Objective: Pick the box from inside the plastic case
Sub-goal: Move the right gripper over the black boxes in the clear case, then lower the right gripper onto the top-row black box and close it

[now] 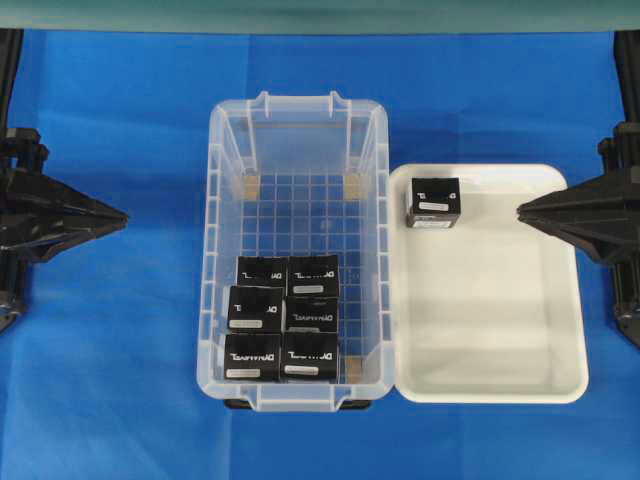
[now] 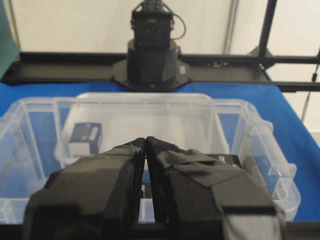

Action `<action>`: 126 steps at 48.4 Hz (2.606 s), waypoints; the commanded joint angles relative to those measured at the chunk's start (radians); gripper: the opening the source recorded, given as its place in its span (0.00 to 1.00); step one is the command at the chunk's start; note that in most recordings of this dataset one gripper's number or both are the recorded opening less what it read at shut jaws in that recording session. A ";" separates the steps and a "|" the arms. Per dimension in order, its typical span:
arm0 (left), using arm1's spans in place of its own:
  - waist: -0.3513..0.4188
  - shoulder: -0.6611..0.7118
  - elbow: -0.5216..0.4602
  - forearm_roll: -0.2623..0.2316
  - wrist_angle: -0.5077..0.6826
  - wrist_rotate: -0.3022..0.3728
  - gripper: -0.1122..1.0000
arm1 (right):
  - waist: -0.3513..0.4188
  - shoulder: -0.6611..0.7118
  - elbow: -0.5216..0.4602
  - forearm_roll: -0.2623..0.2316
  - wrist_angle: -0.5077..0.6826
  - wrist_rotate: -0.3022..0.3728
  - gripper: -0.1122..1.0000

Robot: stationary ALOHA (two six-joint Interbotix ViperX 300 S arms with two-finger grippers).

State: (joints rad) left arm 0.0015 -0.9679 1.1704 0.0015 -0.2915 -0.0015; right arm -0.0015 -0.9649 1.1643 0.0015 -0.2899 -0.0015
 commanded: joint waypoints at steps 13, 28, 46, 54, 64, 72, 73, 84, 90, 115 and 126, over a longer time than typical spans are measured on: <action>-0.005 -0.009 -0.066 0.014 0.176 -0.035 0.09 | 0.025 0.104 -0.124 0.072 0.172 0.104 0.12; -0.005 -0.043 -0.077 0.014 0.250 -0.037 0.09 | 0.040 0.287 -0.400 0.072 0.534 0.126 0.11; -0.005 -0.049 -0.077 0.014 0.261 -0.037 0.09 | 0.067 0.672 -0.807 0.078 0.940 0.124 0.11; -0.005 -0.049 -0.077 0.014 0.261 -0.037 0.09 | 0.063 0.854 -1.023 0.077 1.155 0.118 0.12; -0.005 -0.055 -0.080 0.014 0.261 -0.037 0.09 | 0.052 1.039 -1.230 0.077 1.407 0.109 0.14; 0.000 -0.077 -0.083 0.014 0.267 -0.037 0.09 | 0.035 1.152 -1.348 0.077 1.531 0.071 0.18; 0.000 -0.080 -0.084 0.015 0.270 -0.037 0.09 | 0.035 1.161 -1.359 0.077 1.532 0.061 0.19; 0.000 -0.117 -0.094 0.014 0.333 -0.037 0.09 | 0.031 1.243 -1.425 0.078 1.519 -0.012 0.46; 0.000 -0.132 -0.097 0.014 0.359 -0.037 0.09 | 0.028 1.270 -1.428 0.078 1.506 -0.017 0.76; 0.000 -0.141 -0.109 0.014 0.373 -0.035 0.09 | 0.028 1.348 -1.422 0.117 1.362 -0.029 0.98; 0.000 -0.143 -0.109 0.014 0.373 -0.035 0.09 | 0.034 1.371 -1.411 0.120 1.356 -0.048 0.98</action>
State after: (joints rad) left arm 0.0000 -1.1152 1.0891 0.0138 0.0859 -0.0383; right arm 0.0261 0.3973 -0.2470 0.1166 1.0738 -0.0430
